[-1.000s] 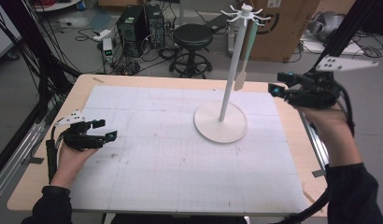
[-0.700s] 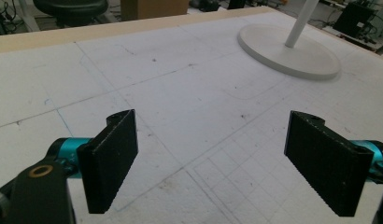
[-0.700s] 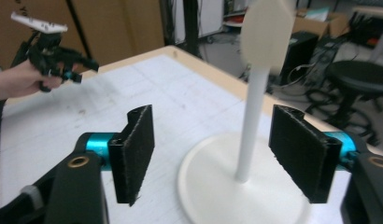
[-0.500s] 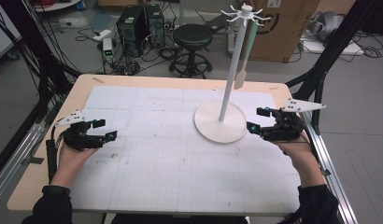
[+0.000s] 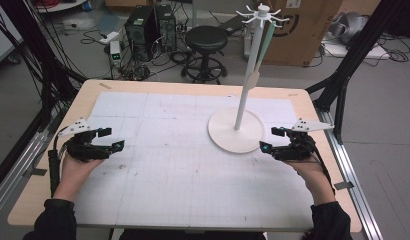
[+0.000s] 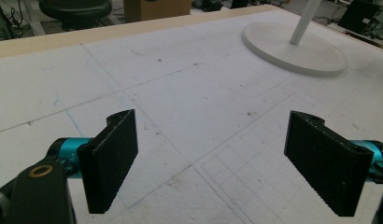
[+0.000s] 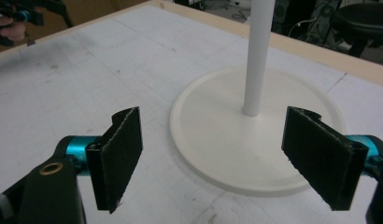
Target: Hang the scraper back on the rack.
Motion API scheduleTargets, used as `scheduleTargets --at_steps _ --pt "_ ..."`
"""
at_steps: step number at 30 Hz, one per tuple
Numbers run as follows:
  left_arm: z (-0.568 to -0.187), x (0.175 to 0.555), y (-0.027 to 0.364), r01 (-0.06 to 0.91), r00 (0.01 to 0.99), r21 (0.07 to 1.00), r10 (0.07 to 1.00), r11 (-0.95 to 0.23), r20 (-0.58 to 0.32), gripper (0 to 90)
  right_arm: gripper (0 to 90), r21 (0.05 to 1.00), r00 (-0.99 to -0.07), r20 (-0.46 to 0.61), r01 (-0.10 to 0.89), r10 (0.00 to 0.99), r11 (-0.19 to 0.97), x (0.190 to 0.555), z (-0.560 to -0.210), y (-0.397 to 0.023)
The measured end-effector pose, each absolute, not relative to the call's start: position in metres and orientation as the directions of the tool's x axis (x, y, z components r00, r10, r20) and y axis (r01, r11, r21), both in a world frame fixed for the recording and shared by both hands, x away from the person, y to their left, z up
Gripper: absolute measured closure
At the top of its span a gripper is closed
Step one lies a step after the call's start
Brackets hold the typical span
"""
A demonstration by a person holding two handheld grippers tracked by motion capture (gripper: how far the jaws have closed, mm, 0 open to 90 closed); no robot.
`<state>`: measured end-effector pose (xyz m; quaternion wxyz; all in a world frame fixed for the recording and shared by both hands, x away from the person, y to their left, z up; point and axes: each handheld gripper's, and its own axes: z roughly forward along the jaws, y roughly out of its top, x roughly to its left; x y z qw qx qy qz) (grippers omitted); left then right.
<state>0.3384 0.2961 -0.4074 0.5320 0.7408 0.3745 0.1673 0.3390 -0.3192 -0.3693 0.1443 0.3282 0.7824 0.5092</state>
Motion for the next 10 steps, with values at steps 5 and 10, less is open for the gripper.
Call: scheduleTargets --at_steps 5,10 --pt "-0.4107 0.3359 0.2999 0.370 0.657 0.915 0.741 -0.158 -0.138 18.2 18.7 0.886 -0.747 0.099 0.366 0.657 0.283 0.3409 -0.3722 -0.3164" --pt "-0.4109 0.3342 0.3048 0.370 0.647 0.918 0.748 -0.140 -0.147 18.1 18.4 0.881 -0.740 0.104 0.378 0.664 0.284 0.3437 -0.3747 -0.3166"
